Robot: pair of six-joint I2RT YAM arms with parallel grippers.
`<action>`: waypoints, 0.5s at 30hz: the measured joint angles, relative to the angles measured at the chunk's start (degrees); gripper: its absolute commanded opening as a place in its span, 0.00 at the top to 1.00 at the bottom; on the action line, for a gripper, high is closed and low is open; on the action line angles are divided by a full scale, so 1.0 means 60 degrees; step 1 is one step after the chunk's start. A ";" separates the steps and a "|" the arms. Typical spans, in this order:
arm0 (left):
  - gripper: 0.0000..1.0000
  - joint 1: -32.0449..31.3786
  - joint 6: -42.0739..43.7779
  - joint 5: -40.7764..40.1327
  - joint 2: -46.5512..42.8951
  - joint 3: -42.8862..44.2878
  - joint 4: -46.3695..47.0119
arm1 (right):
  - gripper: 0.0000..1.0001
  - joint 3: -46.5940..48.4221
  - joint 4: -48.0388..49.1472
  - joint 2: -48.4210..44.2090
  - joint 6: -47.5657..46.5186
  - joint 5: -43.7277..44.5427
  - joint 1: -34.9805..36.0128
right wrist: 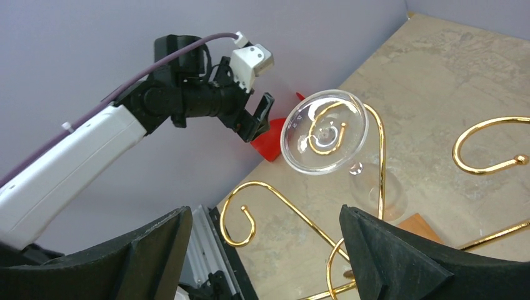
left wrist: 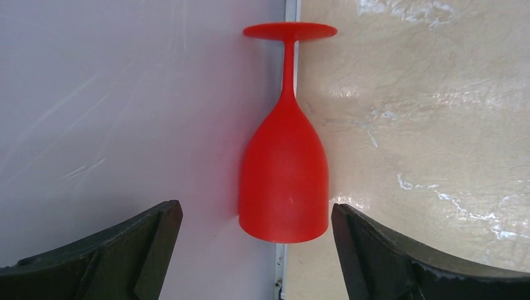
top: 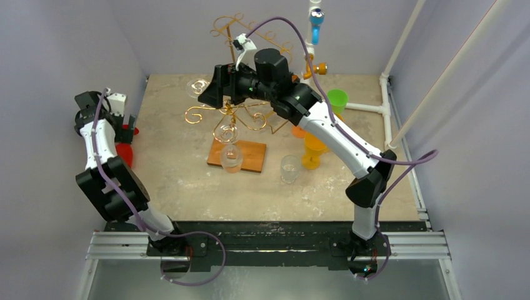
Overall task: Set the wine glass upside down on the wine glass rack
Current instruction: Place the wine glass at the wine rack, then pick up the wine glass at the center of the board.
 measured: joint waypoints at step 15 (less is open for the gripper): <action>0.19 -0.0146 -0.0339 -0.0962 0.0634 -0.1147 0.0474 | 0.01 -0.0889 0.0299 -0.0827 -0.0025 -0.0055 -0.0025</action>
